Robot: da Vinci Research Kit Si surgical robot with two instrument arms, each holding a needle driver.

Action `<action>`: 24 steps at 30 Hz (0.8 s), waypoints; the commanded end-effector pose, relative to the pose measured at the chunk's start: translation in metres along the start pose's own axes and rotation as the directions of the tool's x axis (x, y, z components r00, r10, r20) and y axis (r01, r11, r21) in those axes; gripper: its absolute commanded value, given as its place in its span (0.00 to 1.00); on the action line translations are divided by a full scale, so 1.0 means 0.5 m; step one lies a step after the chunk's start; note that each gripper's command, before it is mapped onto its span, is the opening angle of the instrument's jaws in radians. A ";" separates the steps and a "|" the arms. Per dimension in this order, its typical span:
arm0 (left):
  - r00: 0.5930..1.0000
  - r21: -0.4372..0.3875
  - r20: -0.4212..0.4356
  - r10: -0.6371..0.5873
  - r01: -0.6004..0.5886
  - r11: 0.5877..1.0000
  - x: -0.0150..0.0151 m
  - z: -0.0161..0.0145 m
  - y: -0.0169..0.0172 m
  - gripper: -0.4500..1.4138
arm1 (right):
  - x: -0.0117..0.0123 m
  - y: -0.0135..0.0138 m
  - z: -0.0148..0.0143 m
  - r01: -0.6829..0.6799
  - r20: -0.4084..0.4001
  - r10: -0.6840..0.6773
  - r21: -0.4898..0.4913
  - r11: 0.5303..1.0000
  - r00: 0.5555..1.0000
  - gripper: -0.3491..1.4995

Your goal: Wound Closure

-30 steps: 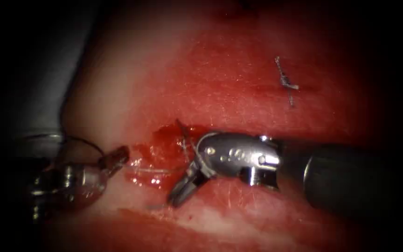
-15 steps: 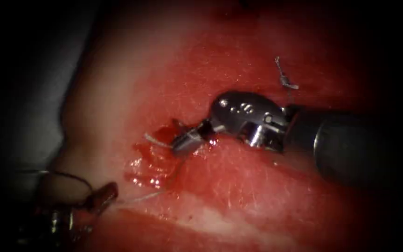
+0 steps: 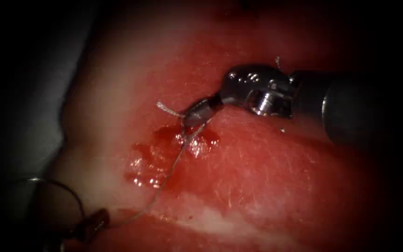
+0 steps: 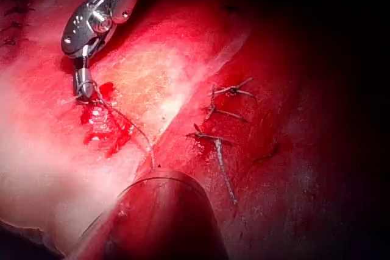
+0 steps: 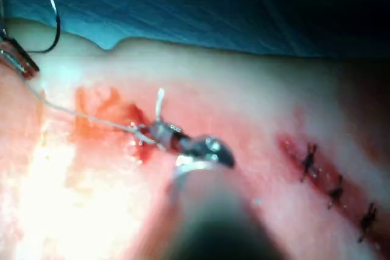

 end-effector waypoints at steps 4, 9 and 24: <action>1.000 -0.003 0.000 0.003 -0.003 1.000 0.0003 -0.0018 0.0027 0.00 | 0.0003 0.0009 0.0016 0.008 0.075 -0.006 -0.014 1.000 0.997 0.00; 1.000 -0.003 -0.005 0.004 -0.004 1.000 0.0002 -0.0047 0.0046 0.00 | 0.0008 0.0011 0.0009 -0.029 0.111 0.042 -0.115 0.993 0.993 0.00; 1.000 -0.009 -0.008 0.008 -0.008 1.000 0.0007 -0.0058 0.0073 0.00 | 0.0036 0.0002 -0.0016 -0.511 -0.244 0.452 -0.487 0.708 0.858 0.00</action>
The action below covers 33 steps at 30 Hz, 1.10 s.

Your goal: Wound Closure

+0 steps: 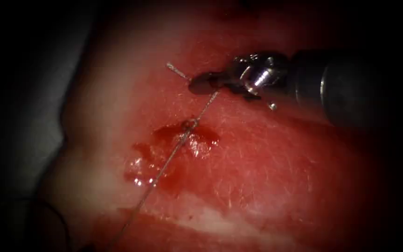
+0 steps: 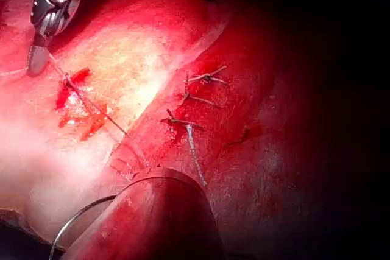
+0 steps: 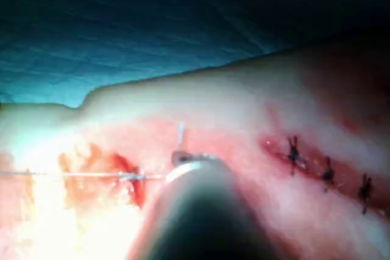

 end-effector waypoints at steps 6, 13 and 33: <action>1.000 -0.003 -0.004 0.002 -0.002 1.000 0.0010 -0.0011 0.0022 0.00 | -0.0044 -0.0044 0.0035 -0.298 -0.083 0.301 0.046 0.953 0.950 0.00; 1.000 -0.006 -0.009 0.003 -0.003 1.000 0.0025 -0.0039 0.0035 0.00 | -0.0057 -0.0021 0.0054 -0.343 -0.086 0.345 0.041 0.939 0.935 0.00; 0.999 -0.032 -0.015 0.041 -0.042 0.999 0.0010 -0.0111 0.0153 0.00 | -0.0017 0.0044 0.0046 -0.290 -0.134 0.286 -0.010 0.957 0.949 0.00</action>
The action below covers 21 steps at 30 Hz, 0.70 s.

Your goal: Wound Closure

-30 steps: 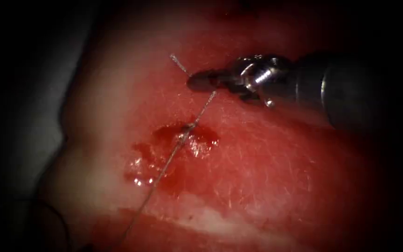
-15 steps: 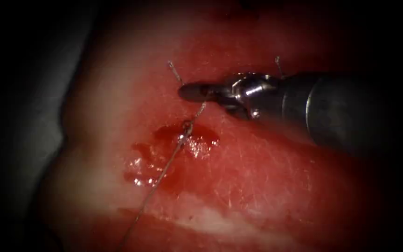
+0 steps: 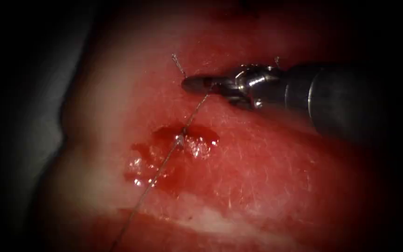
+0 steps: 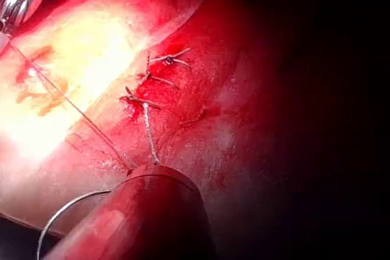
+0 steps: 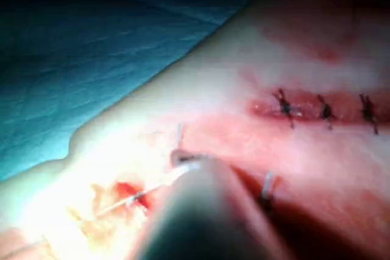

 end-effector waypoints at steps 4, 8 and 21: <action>1.000 -0.013 0.000 0.010 -0.010 1.000 -0.0001 0.0010 0.0042 0.00 | 0.0011 0.0008 0.0014 0.006 -0.009 -0.006 -0.006 1.000 1.000 0.00; 1.000 -0.022 0.001 0.010 -0.010 1.000 -0.0003 0.0012 0.0062 0.00 | 0.0014 0.0011 0.0013 0.009 -0.011 -0.009 -0.010 1.000 1.000 0.00; 1.000 -0.038 -0.011 -0.003 0.002 0.999 -0.0004 0.0012 -0.0003 0.00 | 0.0004 0.0005 0.0011 0.026 -0.033 -0.026 0.012 1.000 0.999 0.00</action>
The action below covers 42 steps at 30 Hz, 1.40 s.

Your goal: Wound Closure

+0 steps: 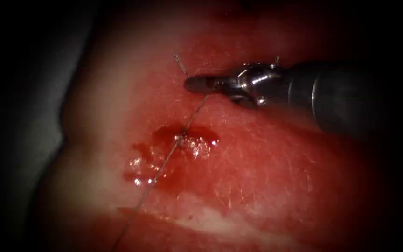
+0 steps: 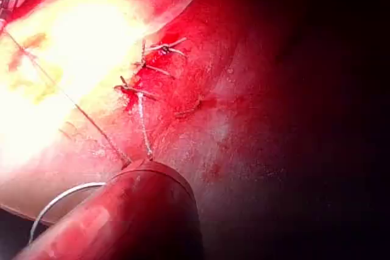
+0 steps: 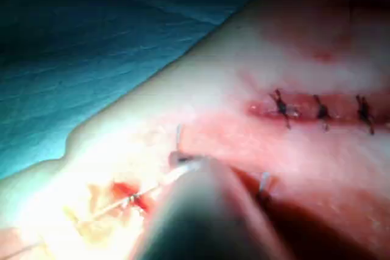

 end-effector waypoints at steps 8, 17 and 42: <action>0.991 0.097 -0.127 -0.052 0.064 0.993 -0.0007 -0.0062 -0.0249 0.00 | -0.0013 0.0009 -0.0009 0.425 -0.091 -0.420 0.044 0.904 0.903 0.75; 0.984 0.148 -0.172 -0.038 0.064 0.987 -0.0009 -0.0111 -0.0413 0.00 | 0.0002 0.0039 -0.0063 0.476 -0.138 -0.471 0.003 0.880 0.871 0.96; 0.962 0.108 -0.264 0.073 -0.045 0.993 0.0146 0.0075 -0.0642 0.00 | -0.0030 -0.0080 -0.0304 0.569 -0.437 -0.514 -0.004 0.822 0.738 0.64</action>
